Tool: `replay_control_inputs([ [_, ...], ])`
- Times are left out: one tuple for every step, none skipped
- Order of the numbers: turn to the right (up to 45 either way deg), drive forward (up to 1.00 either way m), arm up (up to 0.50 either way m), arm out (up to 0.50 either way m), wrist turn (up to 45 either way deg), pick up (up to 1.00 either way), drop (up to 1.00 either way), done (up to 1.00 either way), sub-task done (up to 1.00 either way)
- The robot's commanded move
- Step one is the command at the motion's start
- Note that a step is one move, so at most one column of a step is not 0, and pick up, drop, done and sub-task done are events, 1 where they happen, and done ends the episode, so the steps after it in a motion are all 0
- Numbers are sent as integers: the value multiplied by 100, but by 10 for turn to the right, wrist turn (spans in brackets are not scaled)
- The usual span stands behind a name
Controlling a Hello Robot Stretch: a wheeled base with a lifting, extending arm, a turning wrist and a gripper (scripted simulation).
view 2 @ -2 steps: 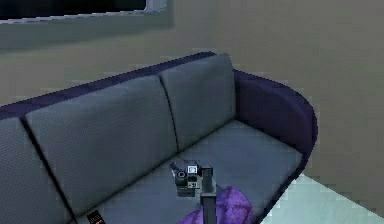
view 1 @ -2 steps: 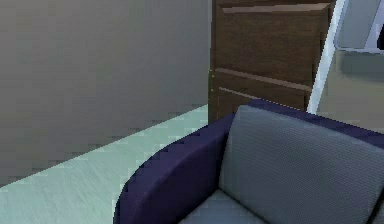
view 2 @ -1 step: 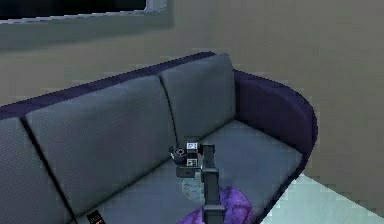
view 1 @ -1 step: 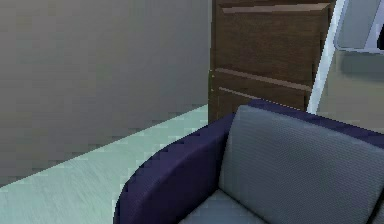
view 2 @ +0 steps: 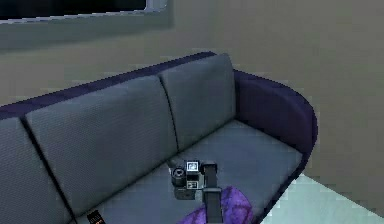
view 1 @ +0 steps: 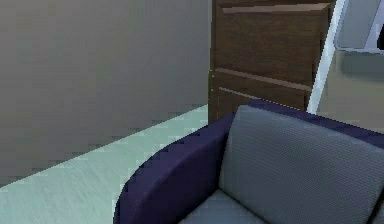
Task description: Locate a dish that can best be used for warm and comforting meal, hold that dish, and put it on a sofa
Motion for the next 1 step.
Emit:
replay_control_inputs([
  [0,0,0,0,0,0,0,100,0],
])
